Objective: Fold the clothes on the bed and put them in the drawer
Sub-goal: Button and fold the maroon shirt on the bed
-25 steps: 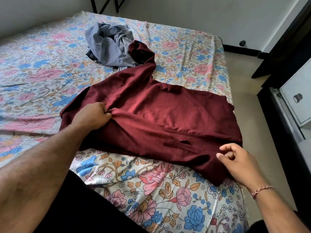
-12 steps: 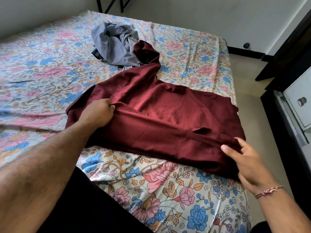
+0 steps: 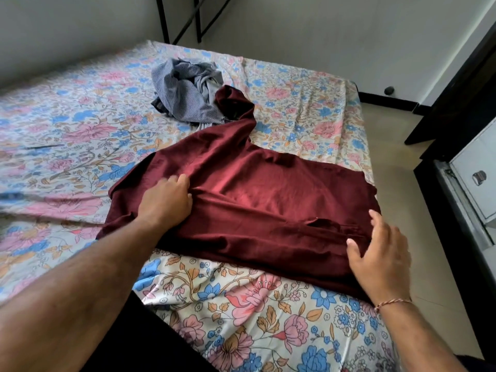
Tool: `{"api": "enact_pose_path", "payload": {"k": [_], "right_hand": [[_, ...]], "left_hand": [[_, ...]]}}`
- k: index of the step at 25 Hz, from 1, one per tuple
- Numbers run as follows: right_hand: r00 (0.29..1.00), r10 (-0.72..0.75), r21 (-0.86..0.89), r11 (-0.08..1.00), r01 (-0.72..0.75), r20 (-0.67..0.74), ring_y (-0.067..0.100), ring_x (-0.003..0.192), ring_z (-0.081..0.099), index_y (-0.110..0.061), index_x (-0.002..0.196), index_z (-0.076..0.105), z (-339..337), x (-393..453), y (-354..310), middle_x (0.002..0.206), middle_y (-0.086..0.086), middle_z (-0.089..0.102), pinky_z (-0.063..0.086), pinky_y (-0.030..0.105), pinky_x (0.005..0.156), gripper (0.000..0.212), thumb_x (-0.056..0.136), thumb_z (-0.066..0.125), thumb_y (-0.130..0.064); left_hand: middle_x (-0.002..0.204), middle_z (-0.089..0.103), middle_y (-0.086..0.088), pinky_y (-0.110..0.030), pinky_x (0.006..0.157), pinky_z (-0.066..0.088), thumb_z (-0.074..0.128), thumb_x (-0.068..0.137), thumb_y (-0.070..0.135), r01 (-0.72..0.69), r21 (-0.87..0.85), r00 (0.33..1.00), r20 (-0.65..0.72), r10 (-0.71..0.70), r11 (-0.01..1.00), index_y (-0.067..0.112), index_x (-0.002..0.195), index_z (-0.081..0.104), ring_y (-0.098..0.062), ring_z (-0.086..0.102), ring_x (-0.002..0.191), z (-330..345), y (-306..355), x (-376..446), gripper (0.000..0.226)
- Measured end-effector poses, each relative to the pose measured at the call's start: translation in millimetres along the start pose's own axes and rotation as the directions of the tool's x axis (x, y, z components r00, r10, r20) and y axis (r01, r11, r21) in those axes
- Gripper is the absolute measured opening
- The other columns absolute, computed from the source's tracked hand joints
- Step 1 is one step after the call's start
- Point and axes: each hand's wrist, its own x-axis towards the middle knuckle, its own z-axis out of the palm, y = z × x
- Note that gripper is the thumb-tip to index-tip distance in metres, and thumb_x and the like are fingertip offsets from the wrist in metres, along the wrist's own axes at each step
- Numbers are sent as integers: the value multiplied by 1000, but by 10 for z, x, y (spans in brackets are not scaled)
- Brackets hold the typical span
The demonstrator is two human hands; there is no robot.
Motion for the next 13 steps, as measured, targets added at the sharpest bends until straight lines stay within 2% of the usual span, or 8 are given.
{"api": "enact_pose_path", "payload": {"k": [2, 4, 6, 8, 9, 10, 11, 13], "right_hand": [[964, -252, -20, 968, 251, -89, 32, 125, 53, -10, 146, 49, -80, -77, -157, 138, 13, 54, 46, 49, 101, 61, 90, 68, -28], [916, -399, 33, 917, 398, 44, 25, 140, 44, -15, 151, 46, -49, -193, -257, 153, 6, 46, 36, 46, 116, 65, 93, 61, -38], [846, -443, 33, 890, 454, 298, 16, 153, 27, -29, 160, 32, 73, -276, -274, 168, -5, 26, 18, 44, 126, 66, 100, 41, -57], [790, -327, -66, 906, 418, 519, 11, 158, 9, -42, 162, 14, 154, -292, -223, 170, -14, 4, 4, 45, 128, 74, 96, 5, -75], [784, -254, -113, 918, 379, 566, 10, 158, 5, -44, 162, 11, 166, -274, -205, 170, -16, 2, 2, 47, 128, 79, 92, -4, -78], [803, -201, -138, 934, 330, 562, 8, 157, 9, -44, 162, 16, 153, -230, -212, 170, -16, 10, 5, 47, 128, 82, 90, -4, -78], [835, -172, -131, 951, 278, 523, 8, 155, 21, -41, 159, 28, 126, -161, -241, 167, -15, 25, 13, 47, 127, 81, 90, 2, -77], [898, -170, -36, 979, 201, 406, 10, 138, 48, -36, 143, 52, 51, 47, -357, 147, -14, 54, 35, 43, 118, 69, 92, 23, -72]], "left_hand": [[131, 58, -9, -53, 96, 49, 53, 92, 43, -183, 57, 971, -147, 190, 981, 20, 133, 53, -34, 53, 121, -138, 87, -9, 47], [154, 46, -5, -52, 110, 40, 47, 92, 53, -453, 4, 879, -162, 448, 891, 25, 148, 47, -30, 43, 140, -227, 312, -143, 62], [174, 15, 1, -50, 125, 19, 38, 97, 67, -623, -92, 776, 55, 628, 777, 35, 162, 27, -23, 13, 160, -123, 525, -354, 74], [173, -13, 7, -53, 129, -1, 22, 97, 80, -627, -127, 695, 355, 626, 768, 42, 165, 1, -16, -16, 159, 64, 609, -505, 81], [173, -14, 10, -53, 129, -2, 14, 94, 83, -594, -141, 685, 428, 589, 792, 43, 165, 1, -13, -17, 159, 93, 604, -497, 82], [175, -3, 11, -52, 129, 5, 12, 93, 82, -549, -185, 690, 450, 567, 815, 44, 164, 13, -11, -8, 160, 50, 590, -427, 81], [172, 21, 11, -49, 127, 18, 16, 95, 79, -508, -257, 710, 415, 569, 822, 43, 158, 34, -10, 13, 159, -30, 588, -310, 75], [132, 63, 13, -43, 108, 46, 29, 103, 70, -495, -370, 784, 200, 587, 786, 36, 126, 62, -11, 55, 129, -205, 631, -22, 53]]}}
